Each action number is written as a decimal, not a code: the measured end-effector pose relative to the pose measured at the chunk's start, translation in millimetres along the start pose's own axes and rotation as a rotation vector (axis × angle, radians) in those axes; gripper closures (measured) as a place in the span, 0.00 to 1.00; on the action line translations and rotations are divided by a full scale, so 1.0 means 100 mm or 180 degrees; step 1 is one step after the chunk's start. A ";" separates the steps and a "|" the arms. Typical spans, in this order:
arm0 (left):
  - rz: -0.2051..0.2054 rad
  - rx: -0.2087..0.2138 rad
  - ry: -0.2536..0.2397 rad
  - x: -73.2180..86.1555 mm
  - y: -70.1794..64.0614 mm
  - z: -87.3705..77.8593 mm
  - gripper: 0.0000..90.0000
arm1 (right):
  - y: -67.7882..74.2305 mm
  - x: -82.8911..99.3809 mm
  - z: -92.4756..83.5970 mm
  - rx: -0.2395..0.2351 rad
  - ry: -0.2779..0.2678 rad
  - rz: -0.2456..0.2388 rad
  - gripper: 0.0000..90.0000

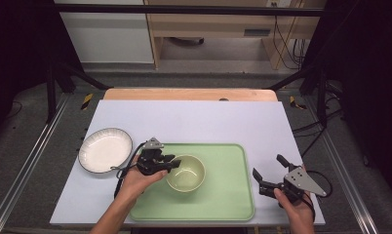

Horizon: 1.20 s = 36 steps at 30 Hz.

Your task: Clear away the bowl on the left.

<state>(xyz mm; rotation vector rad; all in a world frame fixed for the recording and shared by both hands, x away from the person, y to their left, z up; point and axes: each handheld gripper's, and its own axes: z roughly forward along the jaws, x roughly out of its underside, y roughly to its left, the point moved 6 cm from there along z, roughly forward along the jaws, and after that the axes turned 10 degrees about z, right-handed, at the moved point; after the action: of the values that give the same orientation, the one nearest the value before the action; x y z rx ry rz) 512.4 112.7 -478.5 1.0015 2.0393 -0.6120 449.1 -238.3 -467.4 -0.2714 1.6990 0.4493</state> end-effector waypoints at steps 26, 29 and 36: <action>0.0478 -0.0132 -0.0737 -0.08 -0.01 -0.45 0.09 | 0.05 -0.04 -0.04 0.0017 -0.0048 -0.0064 0.04; 0.0373 -0.0127 -0.0907 -0.08 0.03 -0.59 0.09 | 0.05 -0.05 -0.05 0.0010 -0.0055 -0.0080 0.04; 0.0357 -0.0269 -0.1050 -0.04 0.12 -0.78 0.07 | 0.03 -0.05 -0.04 0.0035 -0.0058 -0.0050 0.03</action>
<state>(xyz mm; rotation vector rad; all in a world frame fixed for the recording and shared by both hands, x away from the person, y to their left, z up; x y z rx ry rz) 491.0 171.7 -429.9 0.8937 1.6940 -0.5844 444.6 -237.6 -461.8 -0.2718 1.6800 0.4293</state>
